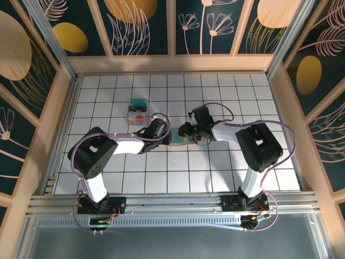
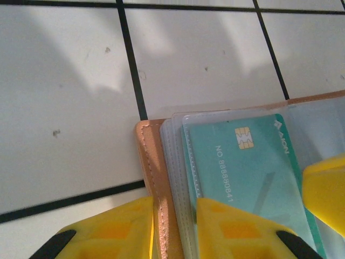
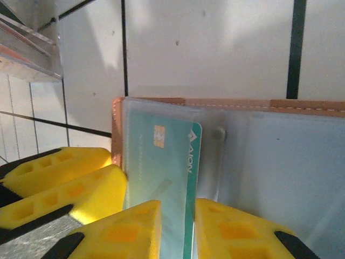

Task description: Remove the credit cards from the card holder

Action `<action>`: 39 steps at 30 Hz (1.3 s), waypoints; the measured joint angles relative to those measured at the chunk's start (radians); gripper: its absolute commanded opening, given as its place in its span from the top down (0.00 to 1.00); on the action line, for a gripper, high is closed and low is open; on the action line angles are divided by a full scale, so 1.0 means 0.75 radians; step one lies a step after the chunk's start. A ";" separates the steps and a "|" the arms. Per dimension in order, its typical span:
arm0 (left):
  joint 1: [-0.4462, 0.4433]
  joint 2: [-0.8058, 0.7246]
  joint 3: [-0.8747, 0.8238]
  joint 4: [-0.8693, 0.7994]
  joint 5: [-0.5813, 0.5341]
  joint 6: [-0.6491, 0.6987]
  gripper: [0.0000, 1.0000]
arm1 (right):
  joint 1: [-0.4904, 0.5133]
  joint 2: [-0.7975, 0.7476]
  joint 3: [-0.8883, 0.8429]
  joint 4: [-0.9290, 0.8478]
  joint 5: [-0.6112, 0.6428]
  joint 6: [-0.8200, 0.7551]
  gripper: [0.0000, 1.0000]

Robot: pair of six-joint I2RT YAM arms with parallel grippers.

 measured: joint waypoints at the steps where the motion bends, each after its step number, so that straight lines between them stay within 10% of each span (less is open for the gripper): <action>1: 0.001 0.006 0.008 0.000 -0.004 0.000 0.75 | -0.008 0.002 0.000 0.011 -0.005 0.000 0.77; 39: 0.005 0.010 -0.004 0.019 -0.002 -0.020 0.78 | -0.066 0.048 -0.175 0.440 -0.232 0.170 0.81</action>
